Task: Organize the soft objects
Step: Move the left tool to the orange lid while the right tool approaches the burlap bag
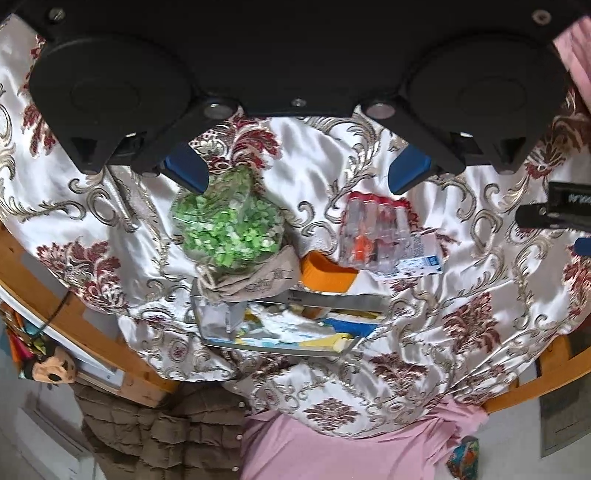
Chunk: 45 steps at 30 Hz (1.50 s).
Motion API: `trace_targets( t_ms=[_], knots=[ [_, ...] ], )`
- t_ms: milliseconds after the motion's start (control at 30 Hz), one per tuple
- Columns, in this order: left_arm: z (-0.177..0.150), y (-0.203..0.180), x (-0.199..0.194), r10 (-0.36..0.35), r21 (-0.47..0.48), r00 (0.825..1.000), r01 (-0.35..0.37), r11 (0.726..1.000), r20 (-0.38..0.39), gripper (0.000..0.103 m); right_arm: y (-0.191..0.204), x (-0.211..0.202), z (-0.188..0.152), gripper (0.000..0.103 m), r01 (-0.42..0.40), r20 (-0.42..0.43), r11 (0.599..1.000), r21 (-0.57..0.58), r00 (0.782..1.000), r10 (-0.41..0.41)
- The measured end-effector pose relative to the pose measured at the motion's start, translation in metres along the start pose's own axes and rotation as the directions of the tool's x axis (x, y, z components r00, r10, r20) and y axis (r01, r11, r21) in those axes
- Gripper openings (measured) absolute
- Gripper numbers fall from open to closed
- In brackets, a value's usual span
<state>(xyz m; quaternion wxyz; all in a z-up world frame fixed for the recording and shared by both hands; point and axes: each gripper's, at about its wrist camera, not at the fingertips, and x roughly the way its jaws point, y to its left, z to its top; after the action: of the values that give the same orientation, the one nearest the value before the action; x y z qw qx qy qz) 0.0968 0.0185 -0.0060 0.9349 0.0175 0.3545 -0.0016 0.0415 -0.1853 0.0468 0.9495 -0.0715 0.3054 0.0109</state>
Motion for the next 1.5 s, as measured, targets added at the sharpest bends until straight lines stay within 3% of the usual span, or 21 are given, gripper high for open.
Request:
trace_targets(
  t_ms=[267,767,967,1500],
  knots=[
    [0.001,0.0,0.001,0.005,0.006,1.0,-0.005,1.0,-0.001,0.102,0.017,0.002,0.002,0.102,-0.032,-0.001,0.997,-0.069,0.999,0.032],
    [0.005,0.004,0.008,0.0,-0.027,1.0,-0.001,1.0,-0.006,0.102,0.021,0.008,0.009,0.102,-0.097,0.022,0.993,-0.071,0.995,0.099],
    [0.012,0.003,0.02,0.006,-0.029,1.0,-0.007,1.0,-0.02,0.102,0.013,0.013,0.018,0.102,-0.112,0.042,0.993,-0.025,0.993,0.113],
    [0.052,-0.007,0.042,0.006,-0.073,0.997,0.0,0.997,0.077,0.102,-0.045,0.037,0.05,0.102,-0.11,0.085,0.983,0.148,0.992,0.098]
  ],
)
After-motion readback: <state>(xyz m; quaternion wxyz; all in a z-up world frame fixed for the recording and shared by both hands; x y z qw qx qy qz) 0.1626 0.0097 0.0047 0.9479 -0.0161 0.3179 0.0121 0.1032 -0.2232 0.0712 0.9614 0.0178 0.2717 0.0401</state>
